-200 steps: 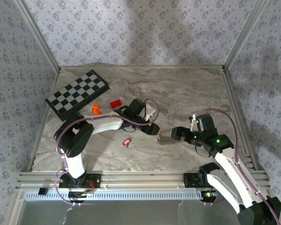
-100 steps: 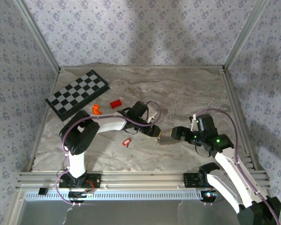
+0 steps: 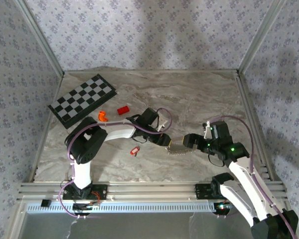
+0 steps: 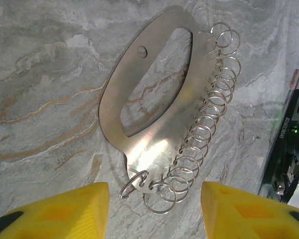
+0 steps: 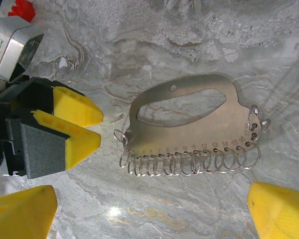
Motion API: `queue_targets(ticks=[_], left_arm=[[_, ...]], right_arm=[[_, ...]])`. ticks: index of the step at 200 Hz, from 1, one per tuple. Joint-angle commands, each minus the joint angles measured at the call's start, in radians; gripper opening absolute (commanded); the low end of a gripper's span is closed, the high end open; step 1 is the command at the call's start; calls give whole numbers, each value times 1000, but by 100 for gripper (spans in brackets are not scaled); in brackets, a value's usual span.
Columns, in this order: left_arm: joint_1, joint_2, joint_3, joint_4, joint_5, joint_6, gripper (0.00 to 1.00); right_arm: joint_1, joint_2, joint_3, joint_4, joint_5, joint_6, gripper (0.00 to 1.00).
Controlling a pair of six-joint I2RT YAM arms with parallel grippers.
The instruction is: Put the keys on the keyring
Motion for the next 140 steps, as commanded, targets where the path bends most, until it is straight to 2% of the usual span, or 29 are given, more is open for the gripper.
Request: queue_targets(ticks=[1,140], left_arm=[[-14,29,42,-41,23,11,50],[-25,63,73,-91,26,20,43]], right_arm=[[-10,-17,28,-30,-15,1,100],[-40,-52,26,-56,-13,-2,100]])
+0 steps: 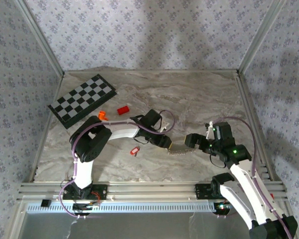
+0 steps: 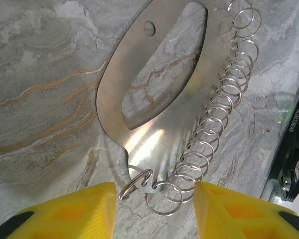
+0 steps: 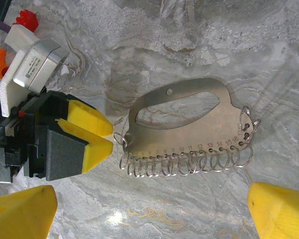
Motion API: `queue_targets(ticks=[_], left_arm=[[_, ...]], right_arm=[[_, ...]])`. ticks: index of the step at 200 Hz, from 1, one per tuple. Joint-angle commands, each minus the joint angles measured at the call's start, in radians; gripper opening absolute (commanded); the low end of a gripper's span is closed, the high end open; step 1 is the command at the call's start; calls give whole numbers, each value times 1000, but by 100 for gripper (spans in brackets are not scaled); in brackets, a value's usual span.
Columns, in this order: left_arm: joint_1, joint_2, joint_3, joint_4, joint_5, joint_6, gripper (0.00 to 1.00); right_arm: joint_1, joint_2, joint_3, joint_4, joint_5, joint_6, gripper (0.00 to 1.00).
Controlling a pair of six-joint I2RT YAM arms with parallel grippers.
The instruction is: Put the keys on the keyring
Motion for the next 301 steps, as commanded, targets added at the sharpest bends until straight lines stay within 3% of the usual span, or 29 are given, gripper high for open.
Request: queue_targets(ticks=[1,181,215,301], left_arm=[[-10,14,30,-23,22,18,43],[-10,53,45,-24,23,36,40],[-11,48,39,-18,36,40,32],[-10,17,10,-4,48,35,23]], right_arm=[[-9,-10,26,-33,-7,-2,100],[-30,-17,25,-31,-14,0,100],[-32,-19,26,-32,-15,0,100],[-35,-26,26,-34,-15,-2,100]])
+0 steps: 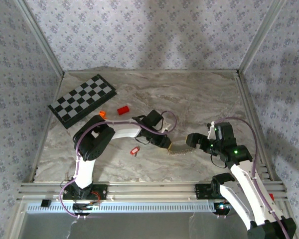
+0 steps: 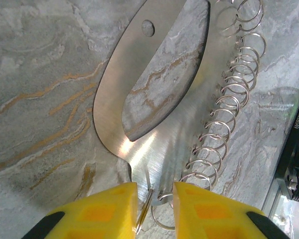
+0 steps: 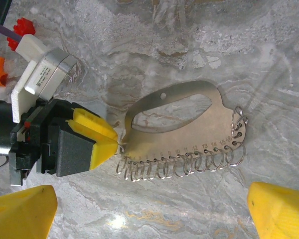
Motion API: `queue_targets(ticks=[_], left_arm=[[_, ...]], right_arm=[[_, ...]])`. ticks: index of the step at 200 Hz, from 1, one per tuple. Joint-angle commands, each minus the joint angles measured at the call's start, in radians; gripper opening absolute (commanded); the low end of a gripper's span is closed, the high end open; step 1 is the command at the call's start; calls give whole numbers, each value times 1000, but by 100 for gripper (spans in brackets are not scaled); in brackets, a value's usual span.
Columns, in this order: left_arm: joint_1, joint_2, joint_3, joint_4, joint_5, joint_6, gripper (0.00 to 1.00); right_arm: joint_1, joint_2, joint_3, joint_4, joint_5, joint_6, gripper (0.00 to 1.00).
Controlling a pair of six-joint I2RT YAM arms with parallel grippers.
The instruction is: Put the keys on the keyring
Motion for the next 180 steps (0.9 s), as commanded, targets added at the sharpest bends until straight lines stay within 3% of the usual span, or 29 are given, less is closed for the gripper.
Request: queue_targets(ticks=[1,127,180], left_arm=[[-4,-24,-14,-4,31,10,23],[-6,-51,-38,-31,29,10,23],[-6,-55,-40,-29,32,10,19]], right_arm=[[-6,-16,25,-22,-13,-2,100],[-13,-24,25,-22,-16,-1,100],[-15,-26,23,-21,-15,-1,100]])
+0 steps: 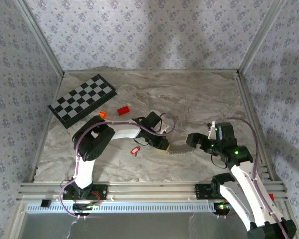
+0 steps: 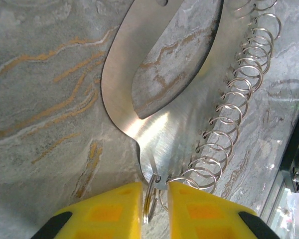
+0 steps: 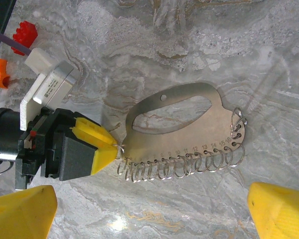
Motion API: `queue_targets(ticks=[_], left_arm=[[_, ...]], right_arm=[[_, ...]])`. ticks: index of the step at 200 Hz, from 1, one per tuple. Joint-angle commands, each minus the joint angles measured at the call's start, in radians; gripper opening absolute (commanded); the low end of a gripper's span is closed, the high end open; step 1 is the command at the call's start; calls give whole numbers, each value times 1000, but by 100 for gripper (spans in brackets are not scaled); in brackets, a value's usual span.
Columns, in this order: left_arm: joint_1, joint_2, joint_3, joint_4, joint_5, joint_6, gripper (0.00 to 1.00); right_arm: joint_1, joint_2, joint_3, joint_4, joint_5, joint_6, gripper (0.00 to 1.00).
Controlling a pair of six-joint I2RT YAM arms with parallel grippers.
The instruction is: Put the keys on the keyring
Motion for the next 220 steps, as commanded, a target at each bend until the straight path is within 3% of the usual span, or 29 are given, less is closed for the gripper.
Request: queue_targets(ticks=[1,88,220], left_arm=[[-6,-47,-8,-20,30,10,18],[-7,-57,-17,-10,41,10,7],[-7,-46,-8,-14,49,12,13]], right_arm=[[-8,-13,22,-18,-15,-1,100],[-16,-18,29,-22,-15,-1,100],[-22,-28,36,-20,-12,3,100]])
